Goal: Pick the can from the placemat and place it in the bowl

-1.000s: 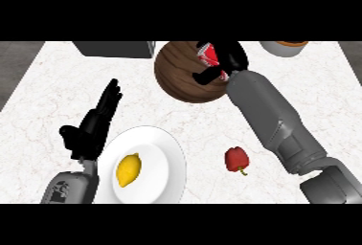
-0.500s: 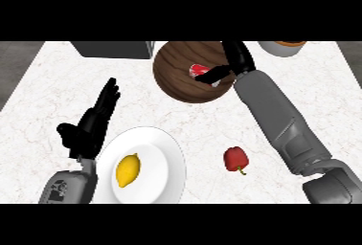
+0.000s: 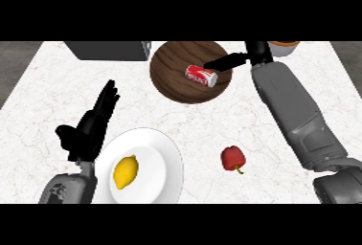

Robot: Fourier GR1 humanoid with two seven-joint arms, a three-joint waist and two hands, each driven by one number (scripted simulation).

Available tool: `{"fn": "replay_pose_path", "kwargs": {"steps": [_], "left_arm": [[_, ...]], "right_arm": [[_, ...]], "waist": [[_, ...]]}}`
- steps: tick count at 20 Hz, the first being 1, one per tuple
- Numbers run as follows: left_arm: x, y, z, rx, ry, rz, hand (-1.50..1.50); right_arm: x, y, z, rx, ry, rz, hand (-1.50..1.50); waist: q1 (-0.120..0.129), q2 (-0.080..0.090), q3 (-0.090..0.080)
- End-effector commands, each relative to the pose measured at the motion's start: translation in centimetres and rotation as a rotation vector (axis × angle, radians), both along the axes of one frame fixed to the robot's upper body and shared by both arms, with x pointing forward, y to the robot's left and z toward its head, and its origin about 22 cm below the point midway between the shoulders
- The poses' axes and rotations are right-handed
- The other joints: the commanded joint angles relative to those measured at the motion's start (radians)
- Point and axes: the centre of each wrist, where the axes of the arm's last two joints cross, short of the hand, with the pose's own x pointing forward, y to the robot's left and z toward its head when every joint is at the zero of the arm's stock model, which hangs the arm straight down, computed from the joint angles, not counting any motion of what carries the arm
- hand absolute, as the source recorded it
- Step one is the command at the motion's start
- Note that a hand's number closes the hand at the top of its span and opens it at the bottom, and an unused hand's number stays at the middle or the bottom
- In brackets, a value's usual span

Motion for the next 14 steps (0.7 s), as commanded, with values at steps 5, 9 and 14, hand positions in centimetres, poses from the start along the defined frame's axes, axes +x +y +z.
{"fn": "replay_pose_path", "kwargs": {"steps": [5, 9, 14], "left_arm": [[0.1, 0.7, -1.8, -0.008, -0.001, 0.024, 0.00], [-0.4, 0.4, -0.2, -0.029, 0.008, 0.006, 0.00], [-2.0, 0.2, -0.4, -0.013, -0.011, 0.005, 0.00]], "right_arm": [[-0.7, -6.6, -1.5, 0.152, 0.058, 0.065, -1.50], [-1.6, -7.4, -3.3, 0.190, 0.072, 0.126, -1.50], [-1.3, -7.9, -2.5, 0.168, 0.085, 0.160, -1.50]], "waist": [[-0.016, -0.003, 0.000], [-0.012, -0.005, 0.000], [-0.005, -0.003, 0.000]]}}
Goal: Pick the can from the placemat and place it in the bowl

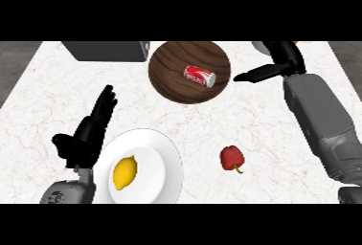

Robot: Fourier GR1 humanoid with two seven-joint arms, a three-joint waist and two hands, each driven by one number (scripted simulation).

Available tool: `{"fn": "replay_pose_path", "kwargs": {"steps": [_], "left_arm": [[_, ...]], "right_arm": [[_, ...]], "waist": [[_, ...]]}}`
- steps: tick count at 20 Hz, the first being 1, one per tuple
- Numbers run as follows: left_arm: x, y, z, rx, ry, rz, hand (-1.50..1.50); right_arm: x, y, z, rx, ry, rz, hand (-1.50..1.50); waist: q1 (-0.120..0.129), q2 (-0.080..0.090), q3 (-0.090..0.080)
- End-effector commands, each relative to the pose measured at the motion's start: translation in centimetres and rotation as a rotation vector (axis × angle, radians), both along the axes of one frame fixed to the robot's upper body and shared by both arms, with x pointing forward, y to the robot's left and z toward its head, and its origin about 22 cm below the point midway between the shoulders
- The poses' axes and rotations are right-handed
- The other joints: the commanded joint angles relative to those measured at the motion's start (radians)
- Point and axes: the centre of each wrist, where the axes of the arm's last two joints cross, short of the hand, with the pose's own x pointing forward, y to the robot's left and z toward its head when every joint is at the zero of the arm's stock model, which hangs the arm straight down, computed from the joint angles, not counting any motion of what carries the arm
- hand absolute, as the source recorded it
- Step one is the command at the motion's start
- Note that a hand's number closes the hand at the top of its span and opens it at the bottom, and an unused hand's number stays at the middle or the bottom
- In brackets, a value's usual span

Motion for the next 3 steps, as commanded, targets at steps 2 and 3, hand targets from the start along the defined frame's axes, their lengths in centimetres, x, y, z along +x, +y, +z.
{"fn": "replay_pose_path", "kwargs": {"steps": [2, 3], "left_arm": [[0.6, 0.7, -0.8, 0.001, 0.004, 0.005, 0.00], [1.4, 0.0, -1.4, -0.004, 0.008, 0.001, 0.00]], "right_arm": [[-1.2, -1.3, -1.6, -0.016, 0.011, 0.037, -1.50], [-1.7, -1.9, -2.4, -0.016, 0.014, 0.053, -1.50]], "waist": [[-0.008, -0.002, -0.001], [-0.012, -0.002, -0.001]]}}
